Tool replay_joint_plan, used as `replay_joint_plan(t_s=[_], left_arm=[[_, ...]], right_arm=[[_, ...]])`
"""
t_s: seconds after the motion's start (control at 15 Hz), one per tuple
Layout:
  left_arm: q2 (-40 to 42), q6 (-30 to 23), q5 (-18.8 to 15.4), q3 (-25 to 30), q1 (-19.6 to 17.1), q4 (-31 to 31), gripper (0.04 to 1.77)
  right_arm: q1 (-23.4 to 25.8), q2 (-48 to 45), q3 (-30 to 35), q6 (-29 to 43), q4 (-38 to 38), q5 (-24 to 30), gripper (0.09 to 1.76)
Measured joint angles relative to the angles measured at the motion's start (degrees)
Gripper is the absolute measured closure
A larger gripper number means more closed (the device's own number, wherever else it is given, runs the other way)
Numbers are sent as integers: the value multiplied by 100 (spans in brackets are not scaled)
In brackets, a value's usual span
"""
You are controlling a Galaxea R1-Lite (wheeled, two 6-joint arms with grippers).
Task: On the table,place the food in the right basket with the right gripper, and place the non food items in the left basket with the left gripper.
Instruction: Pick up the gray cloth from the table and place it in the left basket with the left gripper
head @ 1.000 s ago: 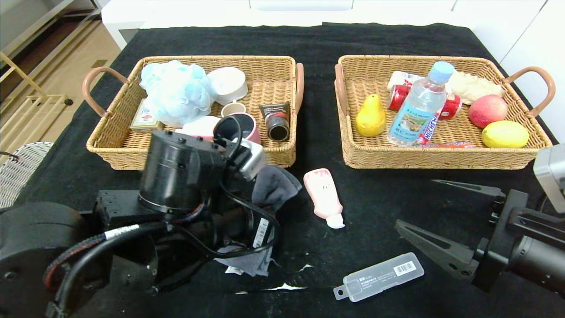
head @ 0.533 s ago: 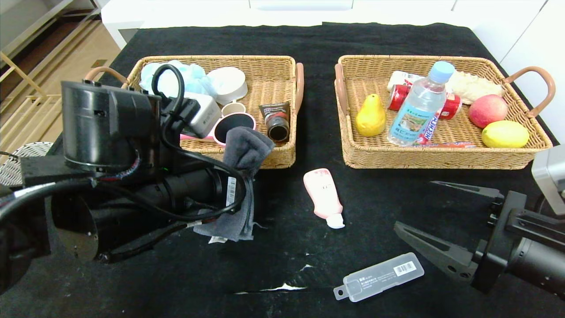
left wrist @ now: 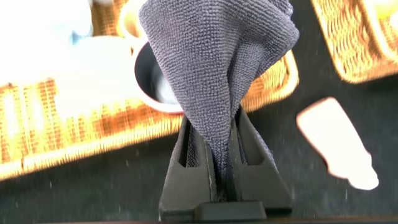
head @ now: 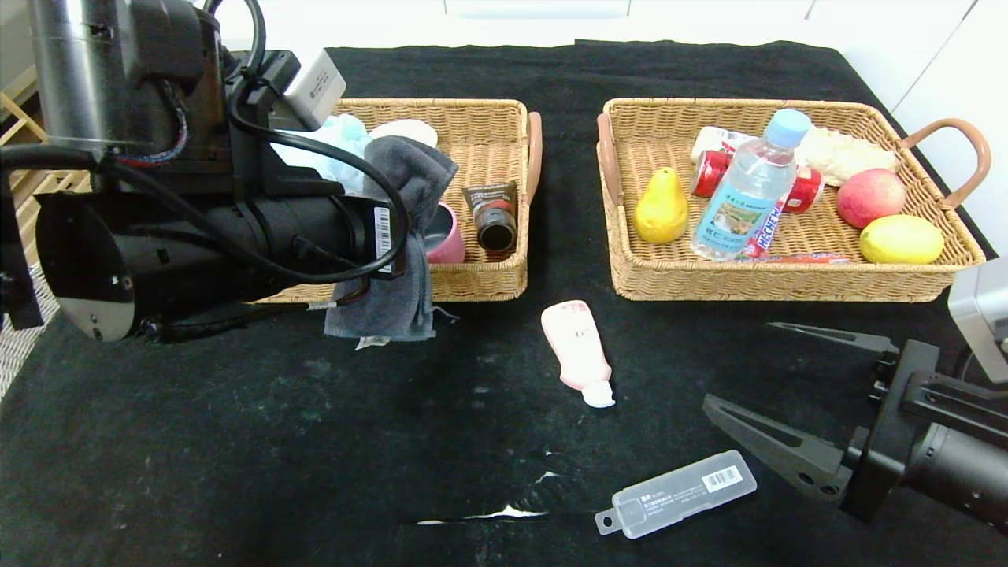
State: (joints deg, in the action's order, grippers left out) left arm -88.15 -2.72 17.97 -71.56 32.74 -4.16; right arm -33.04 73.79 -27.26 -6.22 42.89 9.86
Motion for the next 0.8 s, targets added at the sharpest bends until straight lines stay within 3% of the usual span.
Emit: replay_joint_plan(t_s=[0.33, 0.8], left_arm=[[-567, 107, -33, -992, -213, 37, 161], [-1295, 105, 79, -1915, -404, -85, 161]], right_arm=[[29, -4, -13, -1, 7, -2, 14], [54, -44, -24, -4, 9, -2, 14]])
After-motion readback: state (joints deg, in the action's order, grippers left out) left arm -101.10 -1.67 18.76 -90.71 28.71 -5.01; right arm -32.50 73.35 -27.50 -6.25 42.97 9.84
